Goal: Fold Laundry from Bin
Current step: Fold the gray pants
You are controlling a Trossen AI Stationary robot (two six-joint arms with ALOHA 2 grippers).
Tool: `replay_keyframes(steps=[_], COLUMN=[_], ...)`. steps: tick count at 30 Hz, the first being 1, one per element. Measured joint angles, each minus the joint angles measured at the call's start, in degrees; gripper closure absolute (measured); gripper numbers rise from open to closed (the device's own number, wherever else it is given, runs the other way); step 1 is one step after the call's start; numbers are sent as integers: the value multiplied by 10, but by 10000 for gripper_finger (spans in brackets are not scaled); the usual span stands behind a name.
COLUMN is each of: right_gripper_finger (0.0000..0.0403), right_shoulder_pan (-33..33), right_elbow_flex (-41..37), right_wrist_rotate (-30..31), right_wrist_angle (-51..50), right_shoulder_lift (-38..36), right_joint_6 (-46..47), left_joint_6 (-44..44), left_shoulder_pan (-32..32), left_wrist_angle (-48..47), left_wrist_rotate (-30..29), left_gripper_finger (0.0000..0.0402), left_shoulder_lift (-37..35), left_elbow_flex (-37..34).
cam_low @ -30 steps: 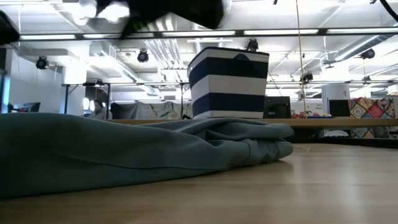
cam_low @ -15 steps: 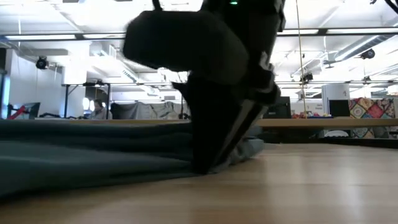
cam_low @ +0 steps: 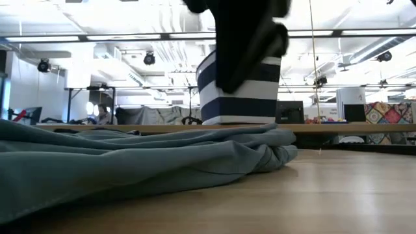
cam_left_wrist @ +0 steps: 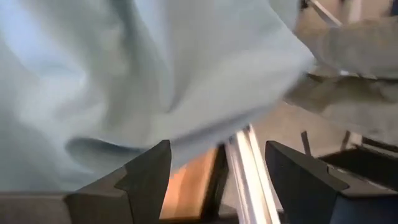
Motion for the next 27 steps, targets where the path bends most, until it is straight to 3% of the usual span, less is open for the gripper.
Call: replay_keyframes(steps=[7,11,14,22,27], right_gripper_finger=[306,311,322,345,337], right_shoulder_pan=[-46,-78,-88,-129,-128], right_elbow_flex=[-119,-196,-246,-291,-281], right_wrist_rotate=[38,-19,-49,-50,-56], right_wrist_angle=[47,138,152,119,123], right_shoulder_lift=[-72,-88,-78,-110,-174], right_joint_6=[8,10,8,-47,-32], left_joint_6=[25,56,79,160,200], left_shoulder_pan=[-1,-2,-5,9,39], left_wrist_angle=[26,75,92,-72,-93], left_wrist_rotate=[-14,-6,9,20,-5], left_gripper_finger=[157,157,157,157,157], left_shoulder_lift=[35,95,125,128,124], left_elbow_flex=[1,1,13,95,156])
